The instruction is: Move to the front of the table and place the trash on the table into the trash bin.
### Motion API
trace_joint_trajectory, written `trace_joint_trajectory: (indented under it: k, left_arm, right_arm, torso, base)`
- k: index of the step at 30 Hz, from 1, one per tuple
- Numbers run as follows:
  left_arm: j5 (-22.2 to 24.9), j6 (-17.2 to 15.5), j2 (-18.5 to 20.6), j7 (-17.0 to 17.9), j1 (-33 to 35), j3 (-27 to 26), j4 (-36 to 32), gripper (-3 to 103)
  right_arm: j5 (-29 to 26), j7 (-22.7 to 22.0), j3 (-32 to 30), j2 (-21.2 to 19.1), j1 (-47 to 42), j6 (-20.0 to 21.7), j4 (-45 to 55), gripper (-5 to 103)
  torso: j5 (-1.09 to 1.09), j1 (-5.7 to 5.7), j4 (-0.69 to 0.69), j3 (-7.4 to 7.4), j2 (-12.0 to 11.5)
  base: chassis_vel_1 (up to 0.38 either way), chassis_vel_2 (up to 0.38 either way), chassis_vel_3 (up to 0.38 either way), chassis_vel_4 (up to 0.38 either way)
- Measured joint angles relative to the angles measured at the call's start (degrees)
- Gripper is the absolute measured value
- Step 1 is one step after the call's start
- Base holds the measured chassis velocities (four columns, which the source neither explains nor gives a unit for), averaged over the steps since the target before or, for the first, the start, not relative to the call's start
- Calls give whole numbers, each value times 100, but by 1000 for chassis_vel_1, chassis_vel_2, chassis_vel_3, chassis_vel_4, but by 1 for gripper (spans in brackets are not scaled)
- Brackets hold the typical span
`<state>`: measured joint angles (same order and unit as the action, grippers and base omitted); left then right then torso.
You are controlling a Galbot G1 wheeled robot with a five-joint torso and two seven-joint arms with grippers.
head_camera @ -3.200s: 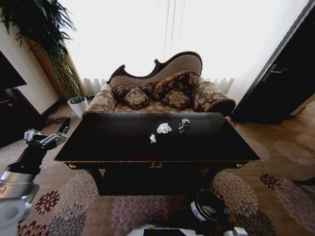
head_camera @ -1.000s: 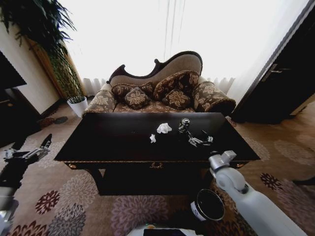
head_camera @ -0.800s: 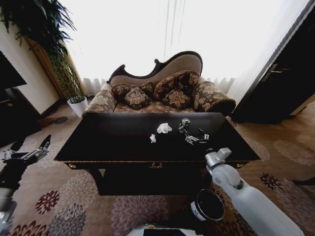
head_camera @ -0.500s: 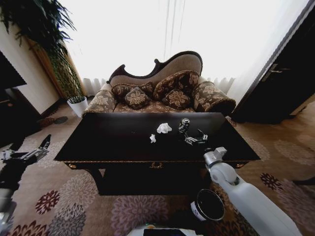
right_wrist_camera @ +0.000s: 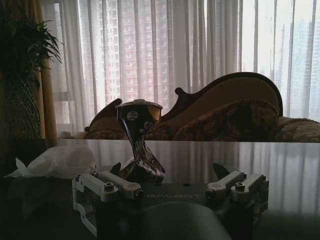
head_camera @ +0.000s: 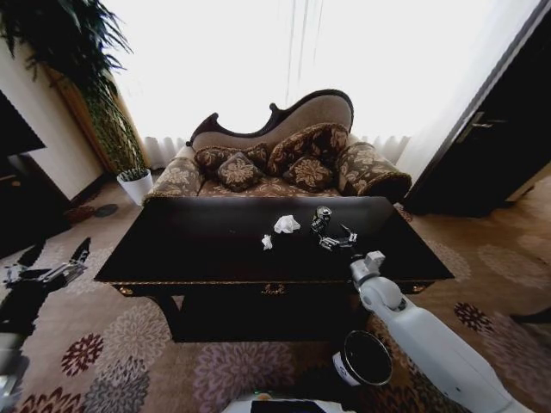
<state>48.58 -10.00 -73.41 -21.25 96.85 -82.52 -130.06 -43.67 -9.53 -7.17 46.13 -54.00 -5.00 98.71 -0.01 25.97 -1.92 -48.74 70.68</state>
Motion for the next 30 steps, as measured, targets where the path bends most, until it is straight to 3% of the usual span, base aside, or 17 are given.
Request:
trace_joint_trajectory:
  k: [6, 7, 8, 10, 18, 30]
  left_arm:
    - [-58, 1, -2, -14, -28, 33, 49, 100]
    - [-58, 1, 3, -16, -37, 36, 52, 100]
    - [-59, 0, 10, -18, -48, 40, 61, 100]
    - [-59, 1, 15, -18, -68, 47, 75, 100]
    - [-109, 1, -14, -18, -128, 183, 87, 100]
    - [-100, 19, -30, -28, -26, 97, 20, 100]
  right_arm:
    - [-32, 4, 78, 6, 225, -1, -106, 100]
    - [-45, 4, 65, 5, 236, -2, -94, 100]
    - [-66, 0, 21, -3, 229, 1, -54, 100]
    - [-101, -2, -87, -25, 145, 38, 43, 100]
    - [-144, 3, -380, -106, -253, 73, 213, 100]
    - [-394, -97, -302, -348, -47, 265, 300, 100]
  torso:
    - [-6, -1, -1, 1, 2]
    - [-7, 0, 2, 1, 2]
    - [-2, 1, 14, 1, 1]
    - [0, 6, 18, -1, -3]
    - [8, 5, 5, -3, -5]
    - [0, 5, 8, -2, -4]
  base:
    - [0, 0, 0, 0]
    - [0, 0, 0, 0]
    - [0, 0, 0, 0]
    - [10, 17, 26, 9]
    - [-1, 12, 20, 6]
    - [0, 0, 0, 0]
